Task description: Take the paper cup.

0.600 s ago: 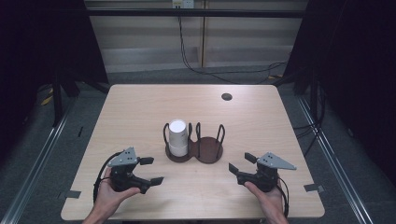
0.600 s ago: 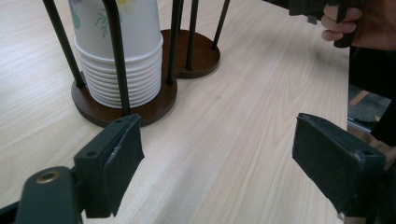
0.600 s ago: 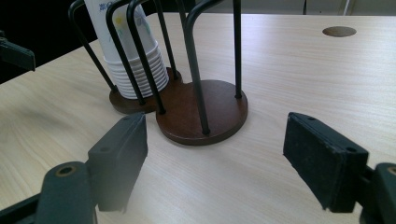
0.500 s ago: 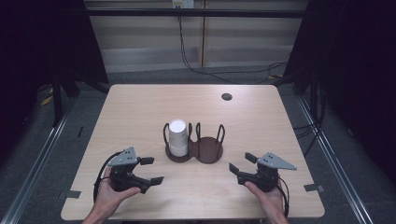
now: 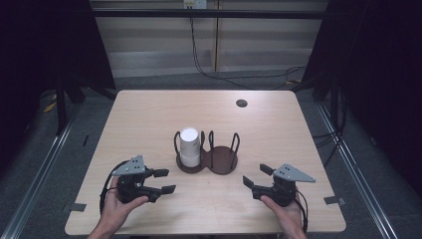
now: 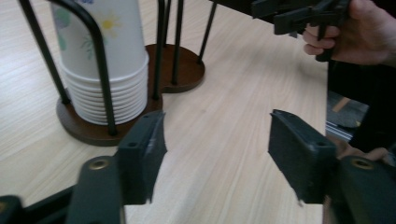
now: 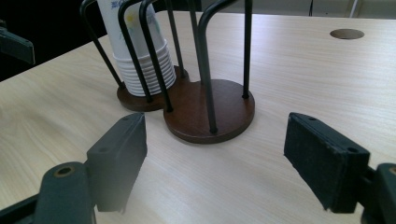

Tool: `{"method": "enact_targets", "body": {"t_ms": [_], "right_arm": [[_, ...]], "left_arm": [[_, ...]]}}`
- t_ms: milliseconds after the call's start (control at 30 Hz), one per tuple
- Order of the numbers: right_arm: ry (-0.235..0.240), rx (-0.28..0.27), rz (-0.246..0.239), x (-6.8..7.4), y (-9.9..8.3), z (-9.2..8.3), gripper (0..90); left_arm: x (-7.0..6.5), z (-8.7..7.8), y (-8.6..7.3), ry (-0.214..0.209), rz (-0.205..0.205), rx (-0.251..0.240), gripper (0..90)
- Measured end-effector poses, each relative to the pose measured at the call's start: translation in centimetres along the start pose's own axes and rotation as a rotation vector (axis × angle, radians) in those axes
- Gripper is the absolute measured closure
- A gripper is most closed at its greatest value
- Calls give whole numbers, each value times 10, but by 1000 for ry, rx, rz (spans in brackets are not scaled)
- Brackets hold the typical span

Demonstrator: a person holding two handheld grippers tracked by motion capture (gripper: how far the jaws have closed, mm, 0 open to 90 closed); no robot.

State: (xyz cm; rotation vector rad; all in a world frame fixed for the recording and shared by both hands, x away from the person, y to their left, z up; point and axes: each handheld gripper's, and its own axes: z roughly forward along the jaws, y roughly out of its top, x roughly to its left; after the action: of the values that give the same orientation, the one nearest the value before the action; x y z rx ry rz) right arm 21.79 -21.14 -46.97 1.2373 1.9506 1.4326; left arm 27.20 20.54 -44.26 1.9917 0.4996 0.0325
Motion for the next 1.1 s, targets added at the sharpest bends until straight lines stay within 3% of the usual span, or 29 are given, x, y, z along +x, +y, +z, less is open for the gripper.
{"method": "enact_targets", "body": {"t_ms": [133,200,233,267,367,500,600,733,833,1000,1100], "right_arm": [[2,8,5,1,-1,1,207],[-1,8,6,1,-1,0,207],[-1,8,6,1,-1,0,207],[1,9,7,1,-1,0,207],[7,9,11,0,-1,1,207],[12,4,10,0,-1,-1,206],[15,4,11,1,-1,-2,204],[26,3,8,2,-1,-1,200],[25,11,1,3,-1,0,201],[39,21,1,3,-1,2,202],[40,20,1,4,-1,1,202]], "left_arm": [[-2,2,1,-13,11,-8,458],[-3,2,4,-8,52,-9,479],[-3,2,5,-3,52,-17,479],[-2,1,9,-27,37,-28,473],[-2,-1,16,-15,56,-19,468],[-1,-4,24,-11,47,-21,464],[1,-6,27,-18,38,-30,440],[5,-4,30,3,12,-4,383],[7,0,32,-14,-21,14,300],[10,0,45,-24,-23,18,247],[13,-1,55,-24,-4,23,242]]}}
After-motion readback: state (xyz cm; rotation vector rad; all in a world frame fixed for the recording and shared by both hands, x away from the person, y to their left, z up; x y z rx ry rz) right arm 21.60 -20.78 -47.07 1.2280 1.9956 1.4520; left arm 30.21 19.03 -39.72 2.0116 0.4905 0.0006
